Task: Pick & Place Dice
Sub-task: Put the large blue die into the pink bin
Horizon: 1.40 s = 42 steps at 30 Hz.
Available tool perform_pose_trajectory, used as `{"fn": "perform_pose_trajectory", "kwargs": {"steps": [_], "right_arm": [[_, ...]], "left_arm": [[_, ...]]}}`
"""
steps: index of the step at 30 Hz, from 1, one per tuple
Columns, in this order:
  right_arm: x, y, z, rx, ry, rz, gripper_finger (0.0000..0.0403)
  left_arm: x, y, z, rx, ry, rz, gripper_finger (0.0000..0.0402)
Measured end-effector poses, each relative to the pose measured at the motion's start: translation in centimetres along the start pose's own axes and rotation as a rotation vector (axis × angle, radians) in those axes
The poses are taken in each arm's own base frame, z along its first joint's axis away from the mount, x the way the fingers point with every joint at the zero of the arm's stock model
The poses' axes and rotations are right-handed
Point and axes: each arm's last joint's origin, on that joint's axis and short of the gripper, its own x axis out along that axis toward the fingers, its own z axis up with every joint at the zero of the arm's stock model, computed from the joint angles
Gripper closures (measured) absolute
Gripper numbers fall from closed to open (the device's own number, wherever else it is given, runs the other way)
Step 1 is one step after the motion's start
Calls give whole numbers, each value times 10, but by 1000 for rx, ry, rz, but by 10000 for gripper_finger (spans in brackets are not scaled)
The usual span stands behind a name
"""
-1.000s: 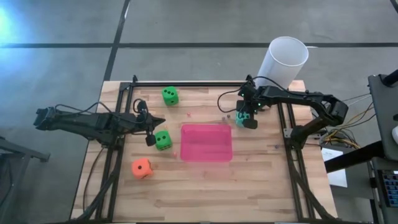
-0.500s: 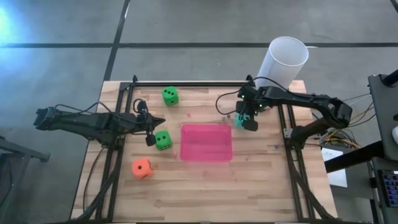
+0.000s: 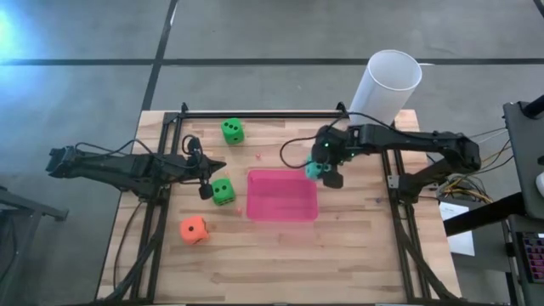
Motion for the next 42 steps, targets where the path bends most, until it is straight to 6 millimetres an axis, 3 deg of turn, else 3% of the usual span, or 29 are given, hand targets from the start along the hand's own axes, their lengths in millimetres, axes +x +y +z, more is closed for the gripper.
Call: {"fn": "perform_pose_trajectory", "kwargs": {"steps": [10, 17, 21, 42], "right_arm": [[12, 35, 35, 37, 17, 53, 55], [38, 42, 47, 51, 51, 60, 51], [52, 43, 48, 46, 84, 59, 50], [85, 44, 46, 94, 129, 64, 48]], "left_arm": [[0, 0, 0, 0, 1, 0, 394], [0, 0, 0, 1, 1, 0, 394], [0, 0, 0, 1, 1, 0, 394], [0, 0, 0, 2, 3, 0, 394]]}}
